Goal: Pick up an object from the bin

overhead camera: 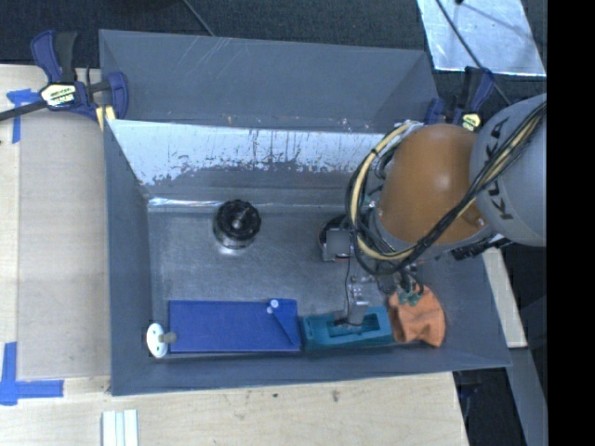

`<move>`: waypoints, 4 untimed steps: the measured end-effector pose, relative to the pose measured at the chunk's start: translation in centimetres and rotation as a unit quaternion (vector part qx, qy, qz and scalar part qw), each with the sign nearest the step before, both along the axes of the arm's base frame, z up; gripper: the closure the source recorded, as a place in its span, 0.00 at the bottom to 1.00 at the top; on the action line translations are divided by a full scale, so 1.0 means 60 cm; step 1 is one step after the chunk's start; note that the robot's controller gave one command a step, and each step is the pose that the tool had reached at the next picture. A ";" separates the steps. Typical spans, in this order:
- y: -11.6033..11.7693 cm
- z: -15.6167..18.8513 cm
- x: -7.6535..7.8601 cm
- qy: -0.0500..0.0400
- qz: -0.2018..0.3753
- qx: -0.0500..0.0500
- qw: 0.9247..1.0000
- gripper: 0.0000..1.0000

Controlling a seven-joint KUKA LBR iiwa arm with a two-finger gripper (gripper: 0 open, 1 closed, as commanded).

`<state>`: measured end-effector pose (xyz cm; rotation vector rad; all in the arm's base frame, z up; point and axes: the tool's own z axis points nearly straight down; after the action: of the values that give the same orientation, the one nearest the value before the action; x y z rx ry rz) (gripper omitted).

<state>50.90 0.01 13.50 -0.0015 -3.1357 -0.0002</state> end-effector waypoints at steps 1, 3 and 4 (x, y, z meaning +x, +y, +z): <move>0.000 0.007 0.003 -0.004 0.000 0.000 1.000 0.00; 0.001 -0.102 0.026 -0.002 -0.047 0.000 0.999 0.00; 0.001 -0.102 0.026 -0.002 -0.047 0.000 0.999 0.00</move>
Offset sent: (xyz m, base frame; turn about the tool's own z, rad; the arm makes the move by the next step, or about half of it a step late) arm 0.0140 0.0006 -0.0650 0.0941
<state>52.45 0.08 7.36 -0.1478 -3.1372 -0.0020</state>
